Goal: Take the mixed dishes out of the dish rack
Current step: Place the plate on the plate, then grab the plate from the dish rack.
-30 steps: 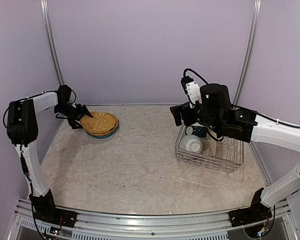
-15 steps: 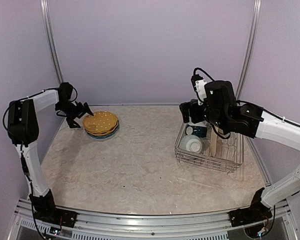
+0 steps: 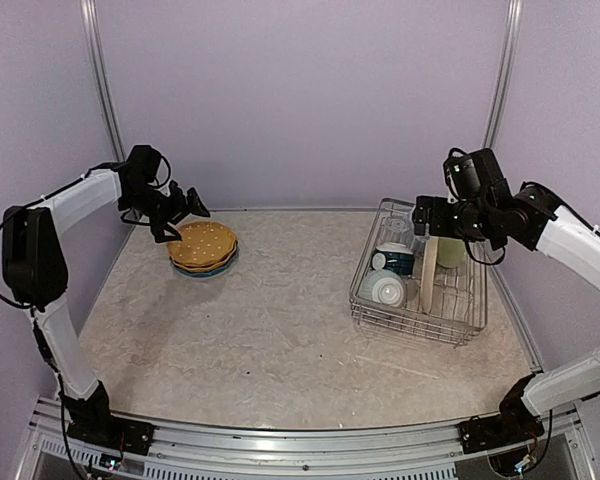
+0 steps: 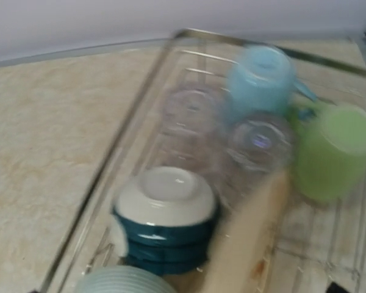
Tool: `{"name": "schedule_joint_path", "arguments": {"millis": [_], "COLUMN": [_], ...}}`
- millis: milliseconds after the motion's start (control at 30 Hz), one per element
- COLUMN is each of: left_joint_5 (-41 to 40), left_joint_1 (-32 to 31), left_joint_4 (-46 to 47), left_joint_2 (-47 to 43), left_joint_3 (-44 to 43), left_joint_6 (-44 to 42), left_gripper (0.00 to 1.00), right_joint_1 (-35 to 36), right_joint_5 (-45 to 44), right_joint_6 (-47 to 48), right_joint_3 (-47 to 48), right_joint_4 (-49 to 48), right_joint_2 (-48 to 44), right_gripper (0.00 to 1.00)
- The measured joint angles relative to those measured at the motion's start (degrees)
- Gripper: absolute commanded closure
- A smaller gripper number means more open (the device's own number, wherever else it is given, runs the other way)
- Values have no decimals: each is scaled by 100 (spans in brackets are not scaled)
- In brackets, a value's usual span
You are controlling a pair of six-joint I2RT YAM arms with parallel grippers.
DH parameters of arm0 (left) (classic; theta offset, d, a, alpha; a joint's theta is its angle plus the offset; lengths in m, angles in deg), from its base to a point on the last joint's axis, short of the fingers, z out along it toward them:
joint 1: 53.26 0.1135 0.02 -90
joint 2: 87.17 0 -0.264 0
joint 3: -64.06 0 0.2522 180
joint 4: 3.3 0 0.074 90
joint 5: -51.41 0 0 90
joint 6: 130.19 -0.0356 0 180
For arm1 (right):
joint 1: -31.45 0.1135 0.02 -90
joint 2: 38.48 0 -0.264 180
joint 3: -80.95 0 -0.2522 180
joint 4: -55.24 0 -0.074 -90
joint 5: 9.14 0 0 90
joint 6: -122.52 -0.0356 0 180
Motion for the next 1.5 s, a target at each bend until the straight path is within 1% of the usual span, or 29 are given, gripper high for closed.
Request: {"name": "schedule_joint_path", "arguments": {"millis": [100, 200, 333, 433, 600, 733, 933, 1100, 1200, 1367, 1500], "left_joint_5": [37, 125, 245, 302, 407, 444, 479, 485, 487, 476, 452], "left_joint_1": [-240, -446, -634, -739, -890, -970, -1034, -1097, -1126, -1147, -1161], "left_joint_4": [74, 164, 267, 271, 273, 273, 273, 273, 273, 271, 269], "left_joint_2": [-380, -627, -758, -767, -767, -767, -767, -765, -758, -743, -697], "left_joint_3": [66, 94, 170, 227, 267, 269, 269, 269, 269, 269, 269], "left_joint_6": [-22, -22, -15, -13, 4, 4, 7, 7, 4, 2, 0], "left_gripper": [1, 1, 1, 1, 1, 1, 1, 1, 1, 1, 1], "right_joint_1": [-437, -876, -1178, -1213, -1226, -1226, -1226, -1224, -1224, -1226, -1226], "right_joint_5": [260, 669, 1158, 1362, 1543, 1589, 1679, 1725, 1698, 1534, 1515], "right_joint_6": [-280, -505, -750, -868, -977, -1019, -1126, -1172, -1182, -1228, -1244], "right_joint_3": [-146, -446, -793, -866, -872, -901, -1049, -1130, -1176, -1228, -1231], "right_joint_4": [162, 151, 72, -2, -177, -299, -535, -680, -706, -577, -555], "right_joint_2": [-223, -367, -208, 57, 503, 704, 726, 691, 619, 428, 407], "right_gripper": [8, 18, 29, 36, 45, 57, 65, 78, 84, 89, 96]}}
